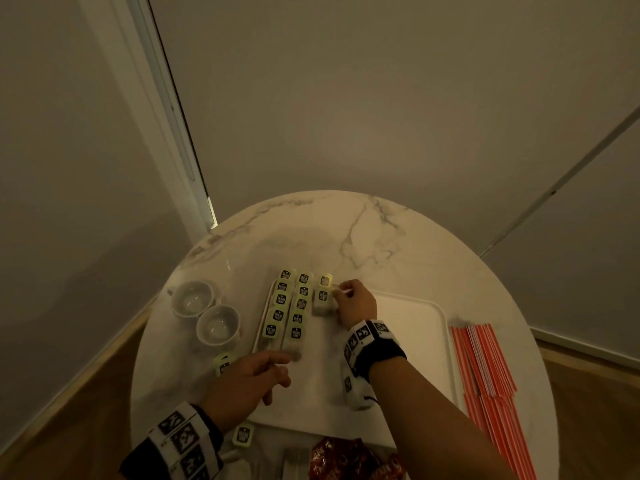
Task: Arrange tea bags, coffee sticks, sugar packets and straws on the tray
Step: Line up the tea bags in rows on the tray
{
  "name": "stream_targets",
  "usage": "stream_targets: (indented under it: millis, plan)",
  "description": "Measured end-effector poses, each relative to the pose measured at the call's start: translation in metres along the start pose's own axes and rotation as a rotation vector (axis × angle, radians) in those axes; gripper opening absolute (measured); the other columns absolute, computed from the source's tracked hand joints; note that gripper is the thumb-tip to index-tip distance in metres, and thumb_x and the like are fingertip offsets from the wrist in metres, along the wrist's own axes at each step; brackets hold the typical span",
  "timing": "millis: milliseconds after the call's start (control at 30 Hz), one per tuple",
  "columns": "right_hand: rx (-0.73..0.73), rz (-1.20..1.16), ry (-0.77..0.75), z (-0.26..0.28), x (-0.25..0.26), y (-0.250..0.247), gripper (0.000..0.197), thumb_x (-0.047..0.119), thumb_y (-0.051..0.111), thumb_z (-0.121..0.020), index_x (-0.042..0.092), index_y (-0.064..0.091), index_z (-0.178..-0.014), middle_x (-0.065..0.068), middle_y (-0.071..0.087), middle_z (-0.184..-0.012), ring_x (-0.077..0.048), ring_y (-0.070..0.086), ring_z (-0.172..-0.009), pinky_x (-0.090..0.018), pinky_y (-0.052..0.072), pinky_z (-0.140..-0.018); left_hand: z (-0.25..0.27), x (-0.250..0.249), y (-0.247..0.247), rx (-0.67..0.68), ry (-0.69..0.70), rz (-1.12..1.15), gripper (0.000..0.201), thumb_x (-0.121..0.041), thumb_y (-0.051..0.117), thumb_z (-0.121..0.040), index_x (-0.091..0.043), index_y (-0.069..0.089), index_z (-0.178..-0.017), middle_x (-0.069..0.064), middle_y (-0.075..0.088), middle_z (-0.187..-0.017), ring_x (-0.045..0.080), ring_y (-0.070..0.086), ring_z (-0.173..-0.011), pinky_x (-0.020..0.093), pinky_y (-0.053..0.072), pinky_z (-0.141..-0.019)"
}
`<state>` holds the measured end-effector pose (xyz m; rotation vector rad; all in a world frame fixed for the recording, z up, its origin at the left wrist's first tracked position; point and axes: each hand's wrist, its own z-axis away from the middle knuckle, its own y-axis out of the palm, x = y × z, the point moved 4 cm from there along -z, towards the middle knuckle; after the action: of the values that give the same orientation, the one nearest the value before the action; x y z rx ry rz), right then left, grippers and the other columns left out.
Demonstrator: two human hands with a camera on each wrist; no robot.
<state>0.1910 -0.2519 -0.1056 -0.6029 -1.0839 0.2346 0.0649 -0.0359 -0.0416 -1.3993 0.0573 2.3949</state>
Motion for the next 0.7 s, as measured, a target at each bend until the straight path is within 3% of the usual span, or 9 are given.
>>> stream_targets:
  millis: [200, 300, 433, 600, 700]
  plan:
    - [0.068, 0.0, 0.084, 0.011, -0.012, 0.014, 0.024, 0.022, 0.073, -0.07, 0.026, 0.051, -0.079, -0.008, 0.069, -0.089, -0.027, 0.067, -0.082, -0.042, 0.057, -0.079, -0.001, 0.002, -0.021, -0.074, 0.009, 0.065, 0.015, -0.007, 0.055, -0.093, -0.015, 0.066, -0.098, 0.011, 0.071, -0.085, 0.01, 0.051, -0.051, 0.016, 0.038, -0.045]
    - [0.053, 0.001, 0.075, 0.013, -0.009, 0.017, 0.023, 0.017, 0.073, -0.074, 0.026, 0.052, -0.078, -0.006, 0.067, -0.091, -0.025, 0.066, -0.083, -0.039, 0.057, -0.08, -0.001, 0.008, -0.032, -0.111, -0.009, 0.071, 0.012, -0.008, 0.057, -0.092, -0.003, 0.066, -0.086, 0.01, 0.066, -0.07, 0.012, 0.048, -0.05, 0.02, 0.04, -0.048]
    - [0.041, 0.06, 0.032, 0.012, -0.008, 0.018, 0.013, 0.014, 0.067, -0.082, 0.018, 0.06, -0.091, -0.004, 0.066, -0.099, -0.021, 0.061, -0.089, -0.03, 0.051, -0.082, -0.004, 0.025, -0.05, -0.184, -0.045, -0.074, 0.022, -0.009, 0.06, -0.089, -0.006, 0.063, -0.068, 0.006, 0.062, -0.057, 0.016, 0.053, -0.053, 0.031, 0.044, -0.061]
    - [0.043, 0.091, -0.002, 0.015, -0.005, 0.015, 0.014, 0.013, 0.065, -0.083, 0.015, 0.063, -0.097, -0.005, 0.065, -0.102, -0.019, 0.058, -0.091, -0.025, 0.041, -0.078, -0.004, 0.036, -0.066, -0.31, -0.075, -0.347, 0.01, -0.019, 0.066, -0.086, -0.011, 0.061, -0.081, 0.004, 0.062, -0.073, 0.016, 0.057, -0.07, 0.029, 0.041, -0.063]
    - [0.046, 0.114, -0.038, 0.017, -0.001, 0.014, 0.015, 0.006, 0.06, -0.084, 0.013, 0.065, -0.096, -0.006, 0.065, -0.104, -0.021, 0.059, -0.094, -0.023, 0.039, -0.078, -0.006, 0.043, -0.07, -0.363, -0.157, -0.414, 0.02, -0.024, 0.067, -0.084, -0.015, 0.051, -0.091, 0.003, 0.059, -0.083, 0.019, 0.056, -0.078, 0.031, 0.042, -0.069]
